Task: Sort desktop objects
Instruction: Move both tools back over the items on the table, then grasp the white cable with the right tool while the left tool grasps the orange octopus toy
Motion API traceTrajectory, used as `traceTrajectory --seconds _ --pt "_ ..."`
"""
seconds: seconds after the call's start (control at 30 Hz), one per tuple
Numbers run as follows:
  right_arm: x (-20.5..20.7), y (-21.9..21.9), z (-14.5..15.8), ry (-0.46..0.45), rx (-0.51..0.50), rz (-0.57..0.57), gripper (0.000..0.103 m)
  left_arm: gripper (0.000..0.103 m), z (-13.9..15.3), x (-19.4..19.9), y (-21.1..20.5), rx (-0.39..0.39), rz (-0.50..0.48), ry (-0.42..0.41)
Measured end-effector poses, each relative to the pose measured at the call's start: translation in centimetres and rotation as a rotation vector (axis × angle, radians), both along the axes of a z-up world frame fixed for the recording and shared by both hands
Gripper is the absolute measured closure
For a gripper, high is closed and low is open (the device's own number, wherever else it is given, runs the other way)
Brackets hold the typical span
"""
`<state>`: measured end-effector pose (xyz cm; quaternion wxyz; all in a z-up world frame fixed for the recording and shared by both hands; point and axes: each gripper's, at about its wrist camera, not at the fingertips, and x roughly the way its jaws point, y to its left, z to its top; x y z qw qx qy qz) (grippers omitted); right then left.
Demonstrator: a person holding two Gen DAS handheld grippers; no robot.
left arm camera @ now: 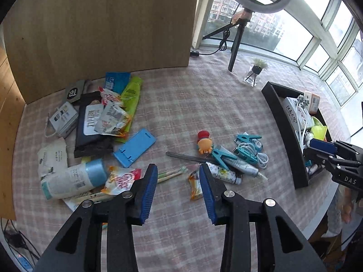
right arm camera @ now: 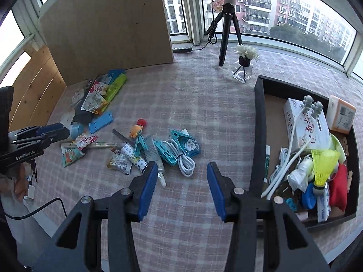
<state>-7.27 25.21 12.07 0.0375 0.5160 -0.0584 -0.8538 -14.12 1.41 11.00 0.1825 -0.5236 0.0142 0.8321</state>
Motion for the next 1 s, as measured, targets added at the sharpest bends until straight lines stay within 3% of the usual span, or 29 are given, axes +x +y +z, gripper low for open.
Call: traceTrajectory --seconds 0.13,0.3,0.5,0.77,0.8,1.0 --pt "-2.9 1.3 -1.1 -0.043 -0.015 0.074 0.059 0.068 -2.4 -1.9 3.9 0.016 0.012 -0.069" --pt "-6.2 1.0 -3.3 -0.104 -0.035 0.171 0.059 0.068 -5.1 -3.7 6.3 -0.037 0.015 -0.12" --pt "-9.8 -0.2 -6.7 -0.193 -0.071 0.191 0.073 0.068 -8.4 -5.7 6.4 -0.071 0.01 -0.204" --pt "-11.8 -1.2 -9.1 -0.249 0.047 0.231 0.076 0.066 -9.3 -7.0 7.1 -0.058 -0.019 -0.228" --pt "-11.9 -1.4 -9.4 -0.257 0.059 0.24 0.08 0.066 -9.3 -7.0 7.2 -0.058 -0.02 -0.227" --pt "-11.5 -1.1 -9.4 -0.249 0.058 0.222 0.084 0.065 -9.3 -7.1 7.3 -0.076 -0.016 -0.205"
